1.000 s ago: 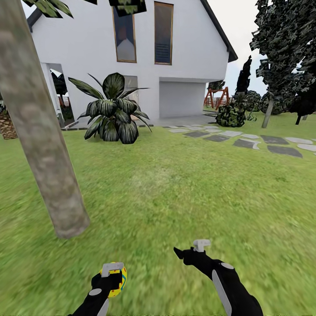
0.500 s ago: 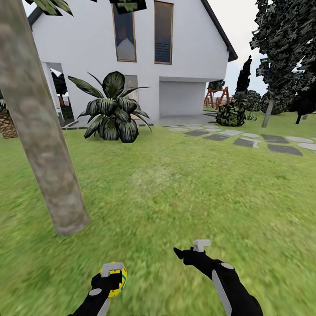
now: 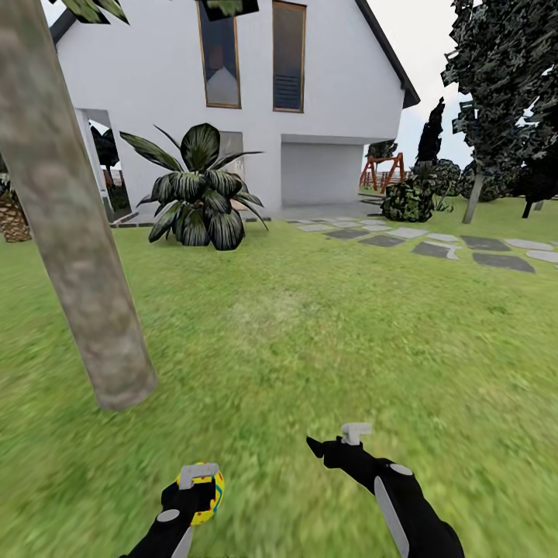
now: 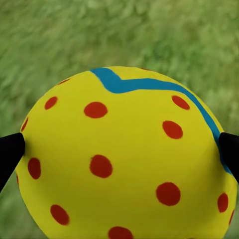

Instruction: Take the three Easter eggs out of the wicker basket on the lawn in the garden, then place them on the lawn next to a single tree (choose any tree) so that all three eggs are next to the same tree and none are left in the basket.

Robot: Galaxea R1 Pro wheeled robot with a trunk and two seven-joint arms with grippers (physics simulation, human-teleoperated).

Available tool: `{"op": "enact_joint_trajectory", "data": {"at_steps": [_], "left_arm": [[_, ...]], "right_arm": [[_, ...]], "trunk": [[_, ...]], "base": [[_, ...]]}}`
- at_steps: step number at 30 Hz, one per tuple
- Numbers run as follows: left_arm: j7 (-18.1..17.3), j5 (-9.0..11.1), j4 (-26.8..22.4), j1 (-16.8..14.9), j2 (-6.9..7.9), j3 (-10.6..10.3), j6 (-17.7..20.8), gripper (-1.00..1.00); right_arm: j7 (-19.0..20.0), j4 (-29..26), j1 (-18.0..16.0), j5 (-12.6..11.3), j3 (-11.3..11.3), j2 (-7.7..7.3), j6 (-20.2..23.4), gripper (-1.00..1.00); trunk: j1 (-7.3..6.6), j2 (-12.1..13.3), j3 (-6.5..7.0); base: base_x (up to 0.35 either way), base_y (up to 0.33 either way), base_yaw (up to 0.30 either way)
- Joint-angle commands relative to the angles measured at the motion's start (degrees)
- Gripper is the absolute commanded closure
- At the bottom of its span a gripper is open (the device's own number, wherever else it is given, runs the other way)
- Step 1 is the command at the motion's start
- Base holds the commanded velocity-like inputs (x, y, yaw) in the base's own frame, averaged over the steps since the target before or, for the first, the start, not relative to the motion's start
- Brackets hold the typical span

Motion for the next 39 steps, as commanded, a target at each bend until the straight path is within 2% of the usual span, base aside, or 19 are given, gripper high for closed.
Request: {"op": "enact_joint_trajectory", "data": {"at_steps": [1, 18, 39], "left_arm": [[0.48, 0.44, -0.11, -0.01, 0.06, -0.38, 0.29, 1.00], [0.56, 0.51, -0.14, -0.01, 0.06, -0.38, 0.31, 1.00], [0.56, 0.46, -0.14, -0.01, 0.06, -0.41, 0.23, 1.00]], "right_arm": [[0.25, -0.07, -0.03, -0.43, -0.23, 0.07, 0.53, -1.00], [0.25, 0.02, -0.03, -0.43, -0.23, 0.07, 0.53, -1.00], [0.28, 0.02, -0.03, -0.43, -0.23, 0.07, 0.53, -1.00]], "trunk": [[0.21, -0.44, -0.24], [3.94, -7.25, -3.30], [4.48, -7.53, -7.95]], "base": [[0.000, 0.000, 0.000], [0.000, 0.000, 0.000], [0.000, 0.000, 0.000]]}}
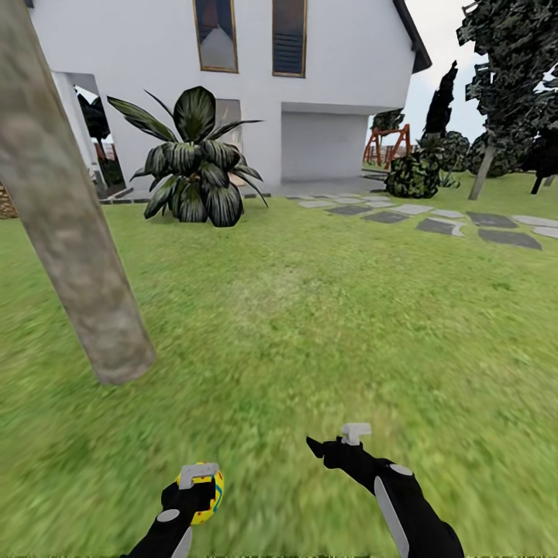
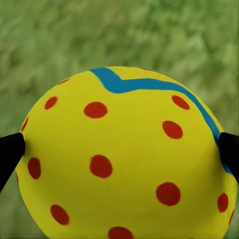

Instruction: Take the three Easter eggs out of the wicker basket on the lawn in the garden, then place them on the lawn next to a single tree (choose any tree) so that all three eggs are next to the same tree and none are left in the basket.

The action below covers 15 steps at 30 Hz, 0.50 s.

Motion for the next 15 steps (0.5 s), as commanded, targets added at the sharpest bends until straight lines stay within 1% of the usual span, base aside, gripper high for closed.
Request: {"op": "enact_joint_trajectory", "data": {"at_steps": [1, 15], "left_arm": [[0.52, 0.44, -0.12, -0.01, 0.06, -0.40, 0.30, 1.00], [0.57, 0.50, -0.12, -0.01, 0.06, -0.39, 0.30, 1.00]], "right_arm": [[0.26, -0.07, -0.02, -0.43, -0.23, 0.07, 0.53, -1.00], [0.25, 0.02, -0.02, -0.43, -0.23, 0.07, 0.53, -1.00]], "trunk": [[0.01, -0.04, -0.28], [0.37, -0.23, -3.38]], "base": [[0.000, 0.000, 0.000], [0.000, 0.000, 0.000]]}}
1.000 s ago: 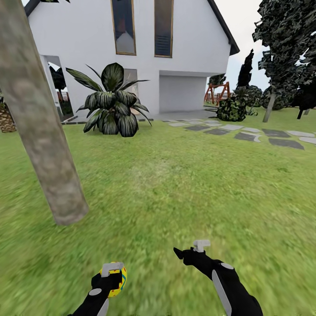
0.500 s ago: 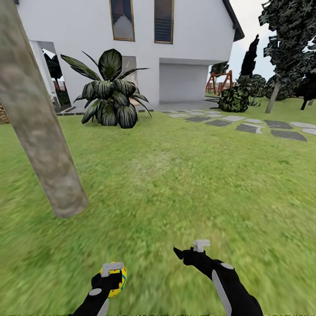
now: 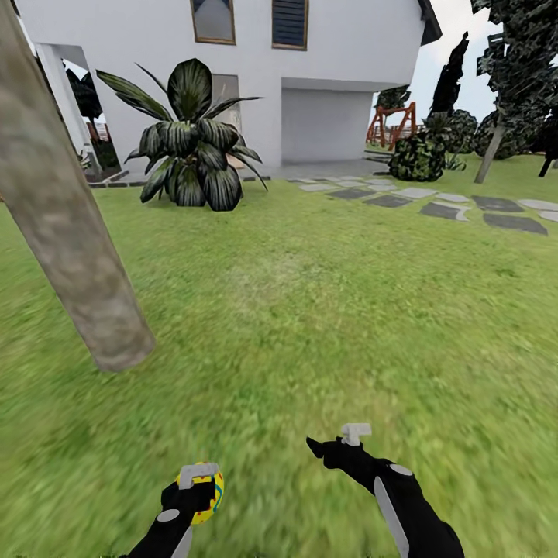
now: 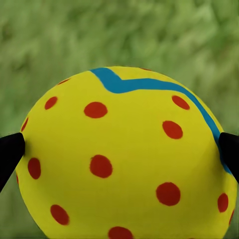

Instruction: Take the three Easter eggs out of the wicker basket on the lawn in the garden, then place them on the lawn next to a single tree (choose any tree) so that all three eggs are next to the same tree and none are left in the basket.

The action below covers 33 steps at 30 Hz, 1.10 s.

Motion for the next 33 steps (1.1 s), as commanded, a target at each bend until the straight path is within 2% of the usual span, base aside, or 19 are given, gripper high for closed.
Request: {"op": "enact_joint_trajectory", "data": {"at_steps": [1, 28, 33], "left_arm": [[0.49, 0.44, -0.12, -0.01, 0.06, -0.40, 0.30, 1.00], [0.49, 0.53, -0.12, 0.01, 0.14, -0.41, 0.30, 1.00], [0.49, 0.59, -0.20, 0.03, 0.14, -0.40, 0.30, 1.00]], "right_arm": [[0.25, -0.07, -0.02, -0.43, -0.23, 0.07, 0.53, -1.00], [0.29, -0.06, -0.02, -0.43, -0.23, 0.07, 0.53, -1.00], [0.31, -0.06, -0.02, -0.43, -0.23, 0.07, 0.53, -1.00]], "trunk": [[0.01, -0.04, -0.28], [0.71, -0.40, -6.26], [0.73, -0.41, -6.48]], "base": [[0.000, 0.000, 0.000], [0.000, 0.000, 0.000], [0.000, 0.000, 0.000]]}}
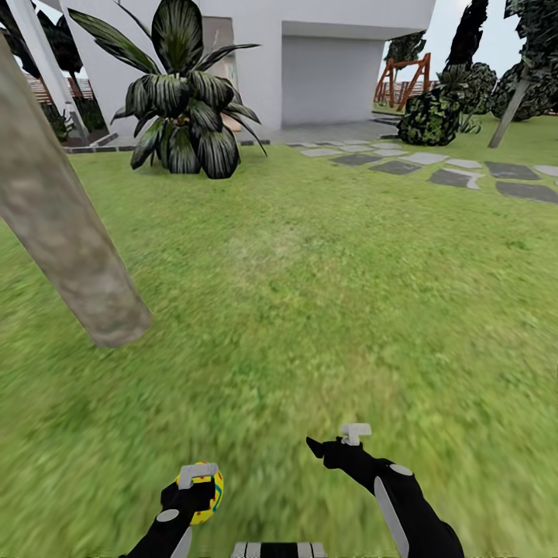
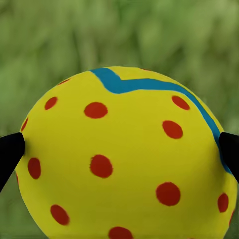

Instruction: Take the three Easter eggs out of the wicker basket on the lawn in the garden, then place them on the lawn next to a single tree (choose any tree) so that all three eggs are next to the same tree and none are left in the basket.

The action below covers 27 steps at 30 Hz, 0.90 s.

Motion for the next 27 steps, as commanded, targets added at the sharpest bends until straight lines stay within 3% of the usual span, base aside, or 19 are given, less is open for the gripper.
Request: {"op": "enact_joint_trajectory", "data": {"at_steps": [1, 12, 27], "left_arm": [[0.49, 0.47, -0.14, 0.01, 0.06, -0.41, 0.30, 1.00], [0.31, 0.49, -0.19, 0.03, 0.02, -0.41, 0.30, 1.00], [0.40, 0.52, -1.47, 0.05, 0.06, -0.31, 0.24, 1.00]], "right_arm": [[0.26, -0.07, -0.02, -0.43, -0.23, 0.07, 0.53, -1.00], [0.26, -0.07, -0.02, -0.43, -0.23, 0.07, 0.53, -1.00], [0.26, 0.00, -0.02, -0.43, -0.23, 0.07, 0.53, -1.00]], "trunk": [[0.01, -0.04, -0.27], [0.17, -0.12, -1.60], [0.24, -0.16, -2.27]], "base": [[0.000, 0.000, 0.000], [0.000, 0.000, 0.000], [0.000, 0.000, 0.000]]}}
